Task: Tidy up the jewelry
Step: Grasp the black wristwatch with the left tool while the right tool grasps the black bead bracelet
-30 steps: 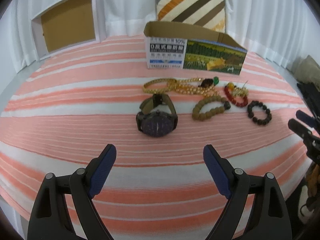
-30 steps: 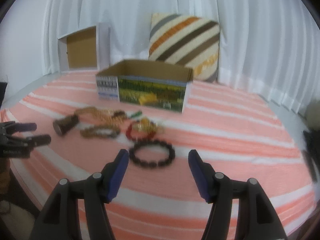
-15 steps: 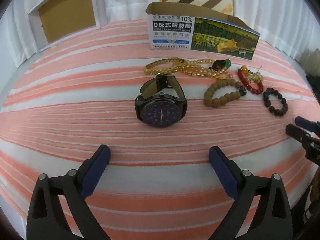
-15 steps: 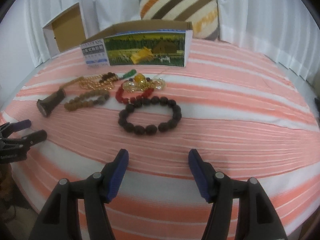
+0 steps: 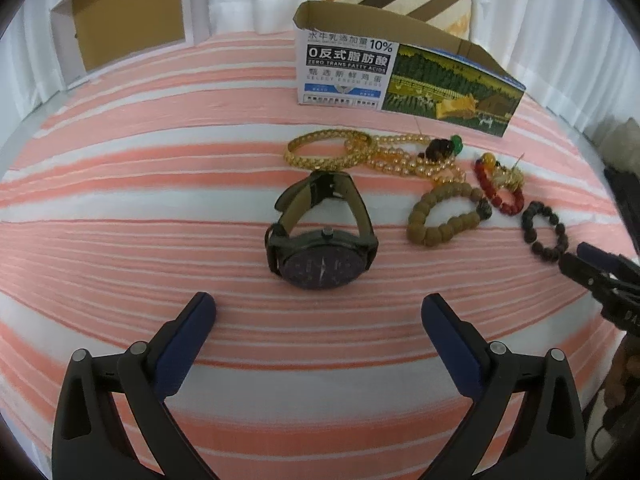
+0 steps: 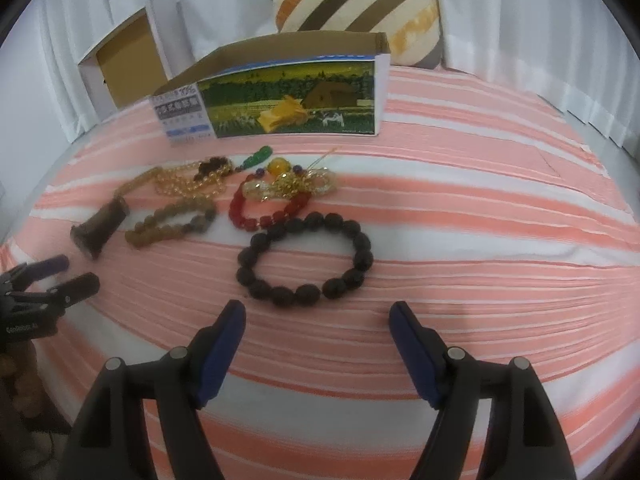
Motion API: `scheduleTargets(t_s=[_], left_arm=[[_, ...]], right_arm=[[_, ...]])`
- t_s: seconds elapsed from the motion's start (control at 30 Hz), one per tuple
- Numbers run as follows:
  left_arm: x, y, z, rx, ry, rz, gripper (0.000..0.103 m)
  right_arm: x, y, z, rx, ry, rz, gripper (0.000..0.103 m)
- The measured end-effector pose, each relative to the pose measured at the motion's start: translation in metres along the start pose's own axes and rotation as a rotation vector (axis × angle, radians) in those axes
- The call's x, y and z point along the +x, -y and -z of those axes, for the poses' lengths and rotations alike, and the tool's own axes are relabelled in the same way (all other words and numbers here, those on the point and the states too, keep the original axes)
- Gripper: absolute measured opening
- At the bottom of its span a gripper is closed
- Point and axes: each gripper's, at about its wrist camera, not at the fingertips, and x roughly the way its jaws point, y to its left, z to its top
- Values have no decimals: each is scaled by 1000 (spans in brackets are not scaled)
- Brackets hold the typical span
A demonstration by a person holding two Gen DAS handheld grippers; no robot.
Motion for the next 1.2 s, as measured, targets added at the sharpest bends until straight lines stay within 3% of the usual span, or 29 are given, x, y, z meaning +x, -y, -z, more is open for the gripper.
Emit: scheduleTargets(t_s=[0.1,0.17,0.4,0.5,0.53,0.6,0.67,0.7,0.93,1.2], left_arm=[[0,-1,-5,-1,6,16,101],[0,1,-9,4,19,18,101],[11,6,-20,13,0,-4,92],[14,8,-21,22,5,-29,91],[14,8,-21,22,9,-35,87],[14,8,-20,28,16,-45,78],[13,9,-20,45,34,-59,54],[14,10,-22,50,38,-55,53],[1,4,-16,22,56,-15,52],[-33,14,-11,37,87,26,52]], right_arm=[[-14,0,-5,-7,53,-19,77],[-19,-6,-10,-41,78,-80,77],[1,-29,-21,-143,62,-147,71],[14,-37,-27,-172,30,-159,55],[19,-40,-28,-185,8,-142,45],[30,-43,-27,-184,-41,-112,31],[28,-47,-23,-200,-32,-79,16],[27,-47,-21,-205,-29,-71,14],[5,-36,-13,-128,12,-102,14],[-30,-21,-27,-46,80,-147,14]])
